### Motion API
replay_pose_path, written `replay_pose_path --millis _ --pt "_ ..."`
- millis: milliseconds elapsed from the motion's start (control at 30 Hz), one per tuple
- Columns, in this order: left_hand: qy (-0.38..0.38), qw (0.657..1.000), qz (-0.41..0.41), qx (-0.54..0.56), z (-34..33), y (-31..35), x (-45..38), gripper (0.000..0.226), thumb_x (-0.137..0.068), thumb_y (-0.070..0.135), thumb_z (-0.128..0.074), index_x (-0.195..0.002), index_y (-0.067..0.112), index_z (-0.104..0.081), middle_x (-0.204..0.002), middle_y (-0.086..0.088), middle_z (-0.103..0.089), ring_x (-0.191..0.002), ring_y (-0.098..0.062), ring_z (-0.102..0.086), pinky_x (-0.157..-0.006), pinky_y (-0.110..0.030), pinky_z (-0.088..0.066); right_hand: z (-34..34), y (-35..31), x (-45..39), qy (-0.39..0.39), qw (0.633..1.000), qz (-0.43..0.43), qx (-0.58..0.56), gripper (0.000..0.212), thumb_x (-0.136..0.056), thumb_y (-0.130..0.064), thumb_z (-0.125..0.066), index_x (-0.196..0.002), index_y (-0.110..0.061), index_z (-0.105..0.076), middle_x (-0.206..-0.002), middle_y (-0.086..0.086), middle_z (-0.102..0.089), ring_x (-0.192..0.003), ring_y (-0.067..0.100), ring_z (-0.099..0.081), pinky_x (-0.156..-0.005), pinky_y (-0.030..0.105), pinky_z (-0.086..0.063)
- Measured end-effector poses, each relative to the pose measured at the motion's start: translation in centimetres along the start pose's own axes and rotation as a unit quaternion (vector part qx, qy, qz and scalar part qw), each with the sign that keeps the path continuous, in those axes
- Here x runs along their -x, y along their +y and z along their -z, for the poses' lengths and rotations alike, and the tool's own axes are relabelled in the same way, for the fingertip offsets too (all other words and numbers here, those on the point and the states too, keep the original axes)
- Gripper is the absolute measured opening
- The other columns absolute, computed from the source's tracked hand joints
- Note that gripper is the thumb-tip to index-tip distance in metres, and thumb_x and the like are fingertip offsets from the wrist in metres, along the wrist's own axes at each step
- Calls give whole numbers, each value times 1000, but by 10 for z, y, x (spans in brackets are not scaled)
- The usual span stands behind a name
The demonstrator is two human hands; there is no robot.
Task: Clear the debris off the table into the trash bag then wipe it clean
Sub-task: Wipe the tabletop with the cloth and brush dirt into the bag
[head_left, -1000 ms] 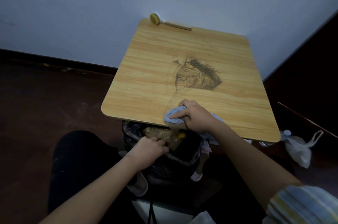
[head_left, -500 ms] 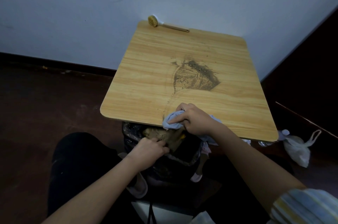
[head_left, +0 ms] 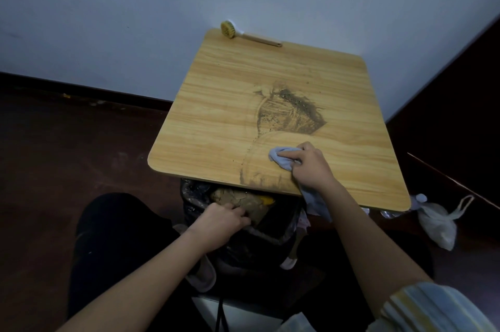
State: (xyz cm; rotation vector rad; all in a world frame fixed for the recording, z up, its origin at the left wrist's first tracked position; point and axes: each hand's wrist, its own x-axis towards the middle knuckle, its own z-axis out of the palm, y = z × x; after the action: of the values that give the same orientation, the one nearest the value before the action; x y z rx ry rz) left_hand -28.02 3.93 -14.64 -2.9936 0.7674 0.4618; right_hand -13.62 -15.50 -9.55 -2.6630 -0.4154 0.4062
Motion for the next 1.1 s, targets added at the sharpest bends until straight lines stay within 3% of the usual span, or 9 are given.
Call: replay_pose_path --millis 200,500,1000,1100 --pt "8 1000 -1 1 -4 0 -3 38 -91 9 -45 -124 26 -50 -123 0 -51 -108 -26 -52 -61 -33 -36 -8 -14 14 -34 998 56 -8 46 -93 -1 -45 -125 -27 -65 -103 3 -39 -106 31 -40 -84 37 -39" --pt "18 1000 1 -3 -3 1 -4 37 -91 10 -45 -123 26 -51 -122 0 -52 -107 -26 -53 -61 -32 -34 -18 -25 30 -55 995 86 6 46 -94 -3 -46 -125 -29 -65 -100 2 -37 -103 27 -37 -77 30 -28" --pt "12 1000 8 -26 1 4 -1 36 -92 10 -44 -124 27 -50 -119 0 -54 -108 -25 -53 -62 -31 -32 -26 -42 48 -78 991 103 14 43 -96 -5 -44 -129 -28 -62 -99 2 -36 -102 26 -36 -79 33 -32" --pt "8 999 9 -33 3 5 -2 36 -92 10 -44 -124 26 -50 -119 0 -54 -110 -25 -52 -63 -32 -33 -26 -44 51 -83 991 109 15 43 -97 -5 -46 -129 -28 -62 -105 6 -42 -103 27 -37 -85 41 -40"
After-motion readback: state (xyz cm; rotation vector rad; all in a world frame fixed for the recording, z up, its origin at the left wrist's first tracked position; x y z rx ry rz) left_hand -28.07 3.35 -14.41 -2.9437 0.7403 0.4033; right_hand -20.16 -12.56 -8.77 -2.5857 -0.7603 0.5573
